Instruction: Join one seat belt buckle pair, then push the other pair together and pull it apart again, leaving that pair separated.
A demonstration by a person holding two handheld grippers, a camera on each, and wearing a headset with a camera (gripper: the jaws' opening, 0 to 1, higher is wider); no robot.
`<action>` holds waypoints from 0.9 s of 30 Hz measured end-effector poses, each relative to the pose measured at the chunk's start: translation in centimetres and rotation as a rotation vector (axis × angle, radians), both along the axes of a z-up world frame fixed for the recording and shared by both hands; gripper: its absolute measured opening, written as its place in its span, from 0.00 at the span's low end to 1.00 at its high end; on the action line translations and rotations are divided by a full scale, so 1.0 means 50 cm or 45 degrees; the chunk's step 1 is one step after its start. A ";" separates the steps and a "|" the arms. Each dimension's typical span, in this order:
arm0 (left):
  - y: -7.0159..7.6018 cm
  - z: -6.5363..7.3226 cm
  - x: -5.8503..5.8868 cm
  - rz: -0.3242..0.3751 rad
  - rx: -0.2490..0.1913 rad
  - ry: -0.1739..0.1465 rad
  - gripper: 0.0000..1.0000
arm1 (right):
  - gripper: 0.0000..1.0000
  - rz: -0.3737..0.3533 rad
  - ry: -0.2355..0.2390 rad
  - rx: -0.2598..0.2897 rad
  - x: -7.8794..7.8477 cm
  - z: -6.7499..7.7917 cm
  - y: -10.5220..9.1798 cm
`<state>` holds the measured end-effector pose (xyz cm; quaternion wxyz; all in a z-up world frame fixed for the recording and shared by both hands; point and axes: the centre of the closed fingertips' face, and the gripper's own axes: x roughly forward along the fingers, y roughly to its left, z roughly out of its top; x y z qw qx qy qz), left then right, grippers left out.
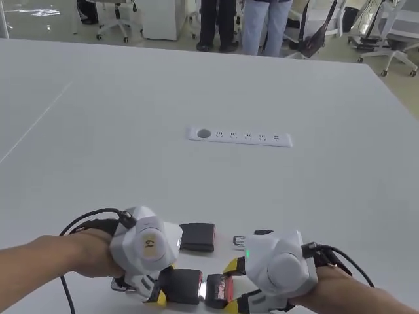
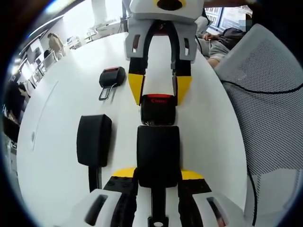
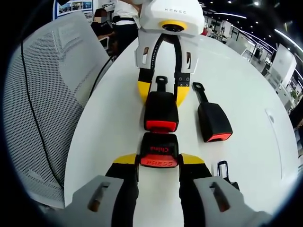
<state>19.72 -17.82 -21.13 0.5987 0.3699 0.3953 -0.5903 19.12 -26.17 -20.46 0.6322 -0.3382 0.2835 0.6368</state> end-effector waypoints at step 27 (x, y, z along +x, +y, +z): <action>0.024 0.054 0.018 0.093 -0.038 -0.022 0.46 | 0.40 -0.076 -0.055 0.037 0.032 0.059 -0.054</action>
